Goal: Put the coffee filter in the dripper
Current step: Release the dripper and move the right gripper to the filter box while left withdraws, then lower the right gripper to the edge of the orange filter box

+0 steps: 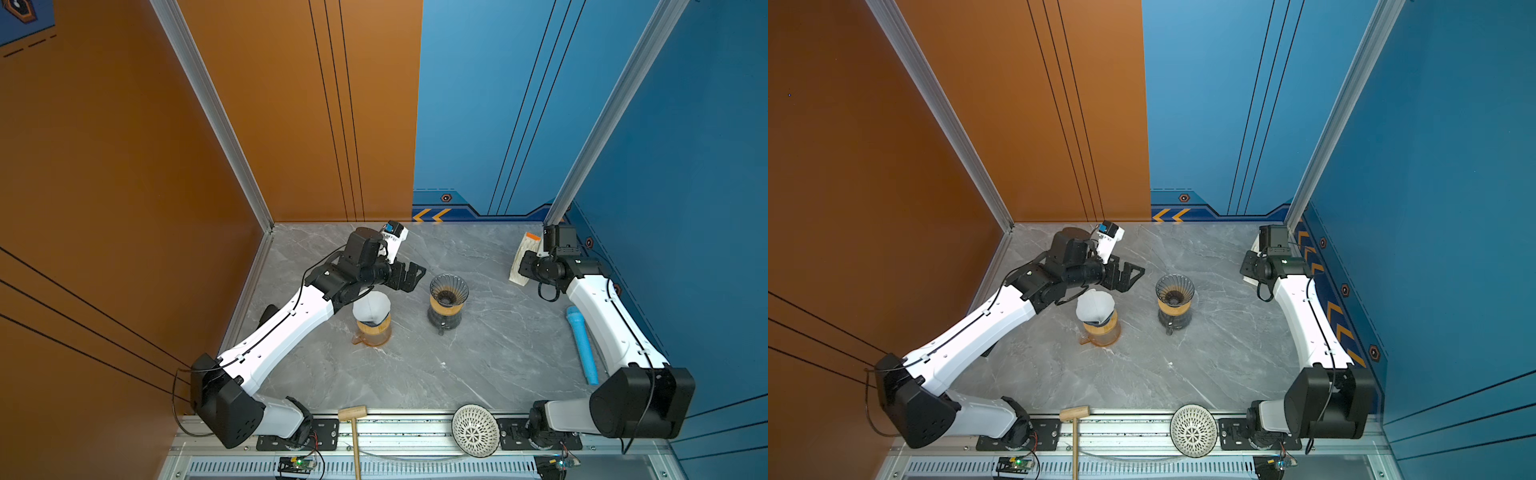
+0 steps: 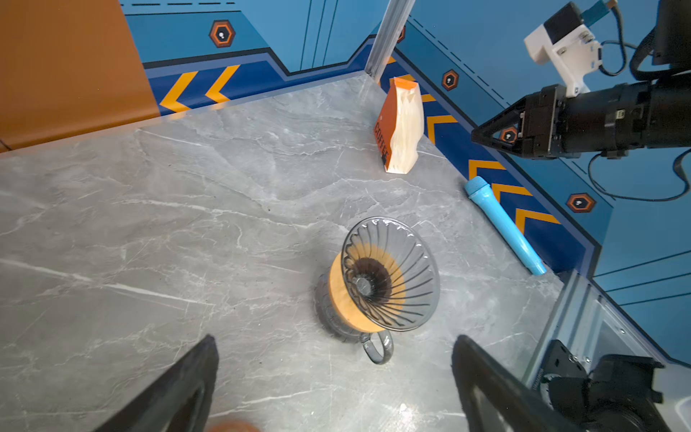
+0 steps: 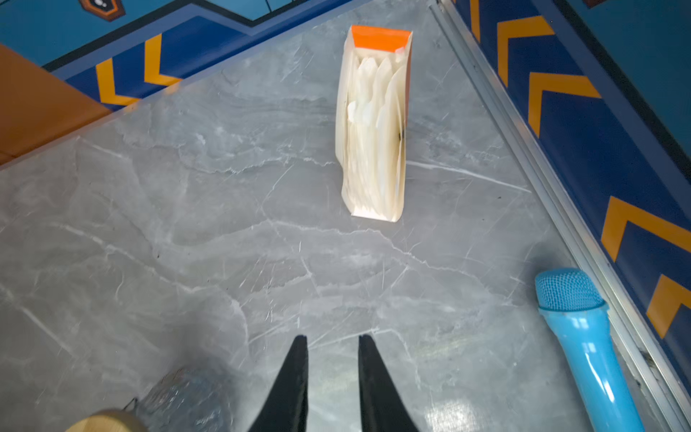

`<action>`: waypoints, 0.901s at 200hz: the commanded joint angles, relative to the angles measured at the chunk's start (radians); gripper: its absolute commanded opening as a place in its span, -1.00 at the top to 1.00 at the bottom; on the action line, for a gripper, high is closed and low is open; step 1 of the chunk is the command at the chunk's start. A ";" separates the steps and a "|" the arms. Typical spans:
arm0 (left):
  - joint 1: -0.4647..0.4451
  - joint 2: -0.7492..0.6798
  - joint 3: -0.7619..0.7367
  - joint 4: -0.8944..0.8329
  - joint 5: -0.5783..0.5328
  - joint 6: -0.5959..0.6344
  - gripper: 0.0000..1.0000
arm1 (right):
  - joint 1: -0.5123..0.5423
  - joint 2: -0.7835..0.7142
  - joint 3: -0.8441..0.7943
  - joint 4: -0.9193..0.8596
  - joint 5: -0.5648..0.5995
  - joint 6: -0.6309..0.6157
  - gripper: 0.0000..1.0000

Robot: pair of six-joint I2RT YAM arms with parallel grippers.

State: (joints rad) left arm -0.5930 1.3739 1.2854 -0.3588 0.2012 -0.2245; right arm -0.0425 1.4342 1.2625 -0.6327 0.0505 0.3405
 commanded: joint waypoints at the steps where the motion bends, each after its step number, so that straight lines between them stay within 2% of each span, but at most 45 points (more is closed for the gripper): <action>1: 0.036 -0.035 -0.037 0.064 -0.038 0.004 -0.96 | -0.021 0.063 -0.002 0.077 0.048 0.012 0.59; 88: 0.194 -0.024 -0.088 0.067 0.029 -0.029 -0.96 | -0.057 0.311 0.109 0.080 0.150 0.041 0.61; 180: 0.217 0.019 -0.068 0.069 0.043 -0.044 -0.96 | -0.071 0.485 0.247 0.076 0.106 0.086 0.64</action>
State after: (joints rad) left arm -0.3843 1.3808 1.2083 -0.3023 0.2173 -0.2550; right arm -0.1059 1.8946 1.4696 -0.5510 0.1589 0.3927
